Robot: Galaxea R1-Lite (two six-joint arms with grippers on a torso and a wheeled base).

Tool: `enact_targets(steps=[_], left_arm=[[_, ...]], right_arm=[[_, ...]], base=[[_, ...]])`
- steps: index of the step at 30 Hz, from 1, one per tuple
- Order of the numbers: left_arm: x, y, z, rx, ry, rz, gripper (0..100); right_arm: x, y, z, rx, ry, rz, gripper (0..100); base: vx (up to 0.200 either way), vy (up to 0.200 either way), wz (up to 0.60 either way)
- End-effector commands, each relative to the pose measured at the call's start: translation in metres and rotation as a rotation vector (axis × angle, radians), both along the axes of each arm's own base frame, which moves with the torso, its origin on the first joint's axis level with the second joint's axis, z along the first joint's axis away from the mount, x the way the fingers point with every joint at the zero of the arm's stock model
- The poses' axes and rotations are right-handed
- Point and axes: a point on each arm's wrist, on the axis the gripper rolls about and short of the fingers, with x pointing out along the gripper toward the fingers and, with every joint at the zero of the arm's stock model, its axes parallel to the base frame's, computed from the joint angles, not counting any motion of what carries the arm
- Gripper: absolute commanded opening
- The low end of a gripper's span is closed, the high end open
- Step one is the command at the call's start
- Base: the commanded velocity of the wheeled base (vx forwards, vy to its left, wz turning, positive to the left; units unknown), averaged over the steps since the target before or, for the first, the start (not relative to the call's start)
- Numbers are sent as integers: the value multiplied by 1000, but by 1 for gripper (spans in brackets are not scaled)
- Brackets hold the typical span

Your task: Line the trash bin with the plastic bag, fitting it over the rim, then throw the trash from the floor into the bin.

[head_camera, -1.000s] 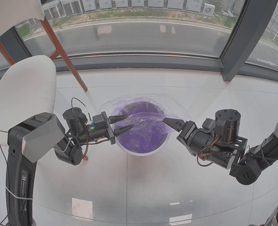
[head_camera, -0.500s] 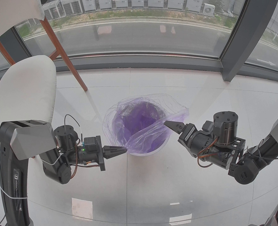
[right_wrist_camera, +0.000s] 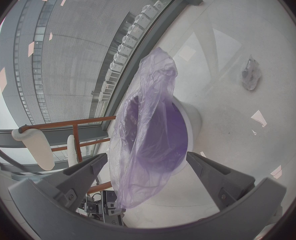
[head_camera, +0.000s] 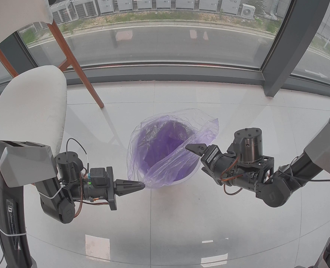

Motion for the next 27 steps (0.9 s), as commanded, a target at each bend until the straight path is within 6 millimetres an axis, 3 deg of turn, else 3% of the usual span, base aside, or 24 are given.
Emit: enact_targets(steps=[1,8,9,13,19,27], left_arm=[[-1,-1,-1,0,1,-7,0],[-2,-6,-6,9,-8,-24,0],[-2,-7,-6,10,-8,-26,0],[-2,-7,-10,13,-2,-28,0],[-1,-2,-15,17,14,-12,0],[0,1,-42,32,100,-3,0]], right_arm=[[18,12,-10,-12,33,1,100],[29,19,-1,-14,52,19,100],[29,20,0,-15,53,19,0],[25,18,-6,-40,86,20,0],[4,3,-31,-107,169,23,0],[-1,-5,-58,-132,206,12,0]], base=[[0,0,0],[0,0,0],[0,0,0],[0,0,0],[0,0,0],[0,0,0]])
